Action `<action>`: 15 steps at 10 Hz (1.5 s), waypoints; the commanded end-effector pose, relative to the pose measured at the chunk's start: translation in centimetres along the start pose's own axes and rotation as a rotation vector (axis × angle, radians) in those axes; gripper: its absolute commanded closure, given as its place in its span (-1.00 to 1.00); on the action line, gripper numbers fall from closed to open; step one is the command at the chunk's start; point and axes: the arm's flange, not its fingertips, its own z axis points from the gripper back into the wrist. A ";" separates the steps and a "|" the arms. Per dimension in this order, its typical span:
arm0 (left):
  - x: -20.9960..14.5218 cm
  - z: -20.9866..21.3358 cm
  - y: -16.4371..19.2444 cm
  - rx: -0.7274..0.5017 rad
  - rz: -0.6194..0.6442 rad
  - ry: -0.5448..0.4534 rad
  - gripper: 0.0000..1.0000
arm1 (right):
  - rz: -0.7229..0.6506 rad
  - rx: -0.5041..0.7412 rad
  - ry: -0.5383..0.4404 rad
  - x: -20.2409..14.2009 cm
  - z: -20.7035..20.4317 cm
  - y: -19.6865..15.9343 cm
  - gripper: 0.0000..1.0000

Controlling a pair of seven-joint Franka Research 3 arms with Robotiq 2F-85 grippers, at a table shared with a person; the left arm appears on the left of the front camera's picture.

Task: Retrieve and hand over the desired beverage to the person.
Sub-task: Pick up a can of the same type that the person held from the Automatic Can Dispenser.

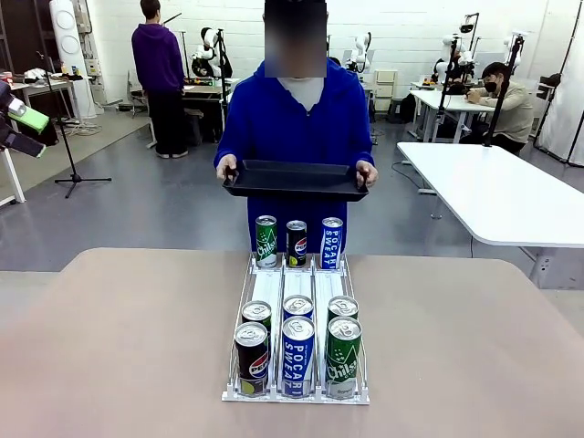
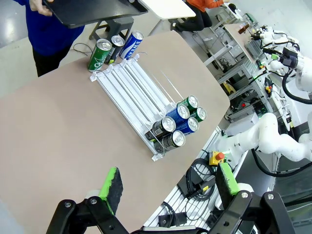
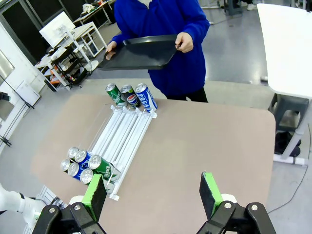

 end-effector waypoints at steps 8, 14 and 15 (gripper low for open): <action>0.1 0.2 0.1 -0.017 -0.005 -0.008 -1.00 | -0.002 0.020 -0.006 -0.1 -0.2 -0.1 -1.00; 0.1 0.2 0.1 -0.017 -0.005 -0.008 -1.00 | -0.002 0.020 -0.006 -0.1 -0.2 -0.1 -1.00; 0.1 0.2 0.1 -0.017 -0.005 -0.008 -1.00 | -0.002 0.020 -0.006 -0.1 -0.2 -0.1 -1.00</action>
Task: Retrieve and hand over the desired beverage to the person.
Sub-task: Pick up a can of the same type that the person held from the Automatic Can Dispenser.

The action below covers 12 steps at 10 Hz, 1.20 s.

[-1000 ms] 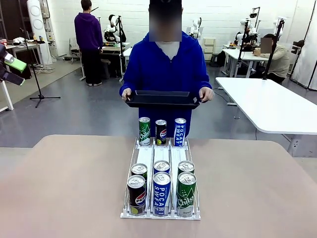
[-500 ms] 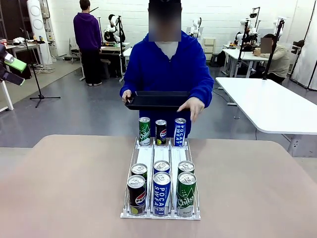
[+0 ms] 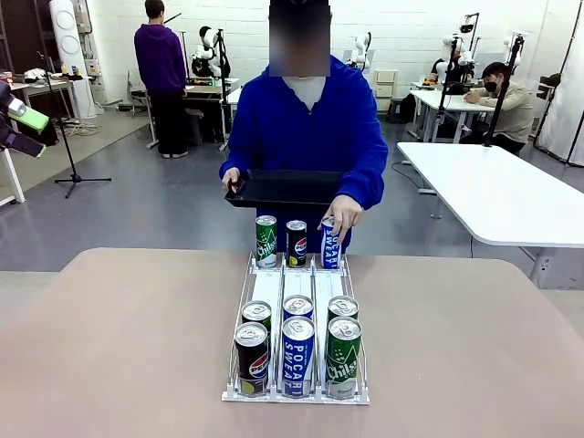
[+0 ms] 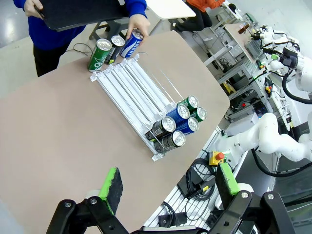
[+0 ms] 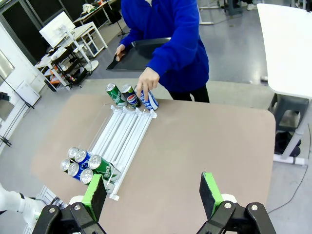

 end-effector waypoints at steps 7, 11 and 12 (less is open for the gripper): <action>0.1 0.2 0.1 -0.017 -0.005 -0.008 -1.00 | -0.002 0.020 -0.006 -0.1 -0.2 -0.1 -1.00; 0.1 0.2 0.1 -0.017 -0.005 -0.008 -1.00 | -0.002 0.020 -0.006 -0.1 -0.2 -0.1 -1.00; 0.1 0.2 0.1 -0.017 -0.005 -0.008 -1.00 | -0.002 0.020 -0.006 -0.1 -0.2 -0.1 -1.00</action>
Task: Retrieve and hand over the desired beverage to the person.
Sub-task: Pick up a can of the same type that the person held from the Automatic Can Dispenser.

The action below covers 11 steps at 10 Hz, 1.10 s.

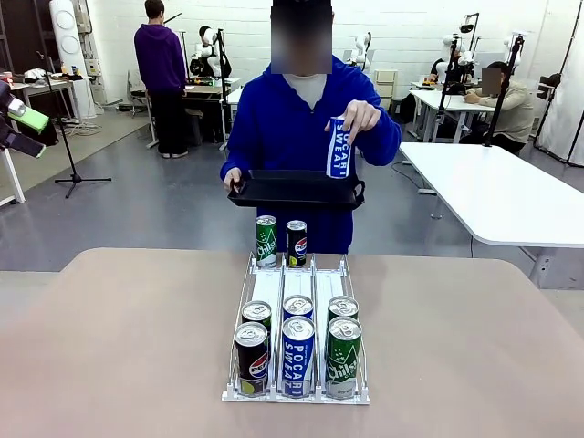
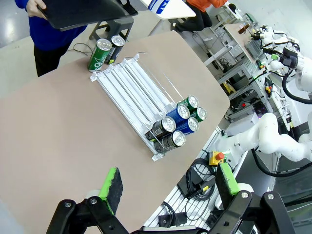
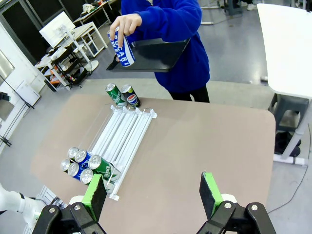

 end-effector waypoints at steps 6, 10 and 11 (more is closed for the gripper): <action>0.1 0.2 0.1 -0.017 -0.005 -0.008 -1.00 | -0.002 0.020 -0.006 -0.1 -0.2 -0.1 -1.00; 0.1 0.2 0.1 -0.017 -0.005 -0.008 -1.00 | -0.002 0.020 -0.006 -0.1 -0.2 -0.1 -1.00; 0.1 0.2 0.1 -0.017 -0.005 -0.008 -1.00 | -0.002 0.020 -0.006 -0.1 -0.2 -0.1 -1.00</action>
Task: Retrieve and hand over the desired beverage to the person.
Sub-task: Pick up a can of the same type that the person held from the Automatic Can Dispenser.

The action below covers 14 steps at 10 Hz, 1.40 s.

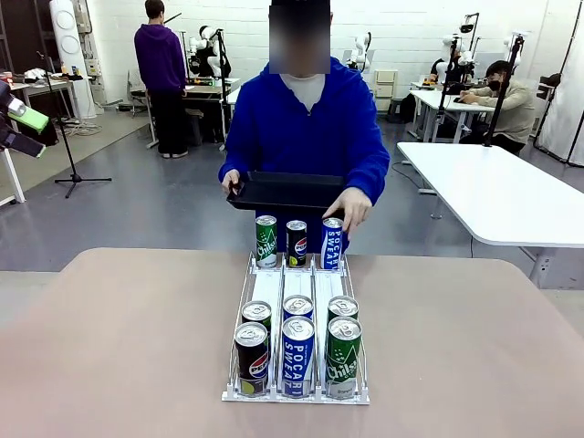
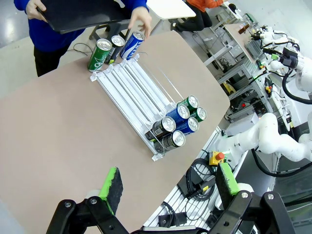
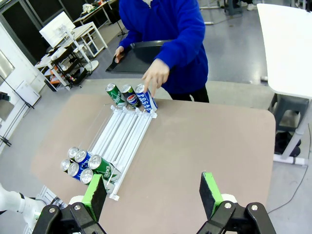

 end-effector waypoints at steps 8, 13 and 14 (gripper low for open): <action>0.1 0.2 0.1 -0.017 -0.005 -0.008 -1.00 | -0.002 0.020 -0.006 -0.1 -0.2 -0.1 -1.00; 0.6 -2.3 -2.5 0.111 -0.057 0.090 -1.00 | -0.002 0.020 -0.006 -0.1 -0.2 -0.1 -1.00; 1.5 -5.3 -5.8 0.221 -0.131 0.196 -1.00 | -0.002 0.020 -0.006 -0.1 -0.2 -0.1 -1.00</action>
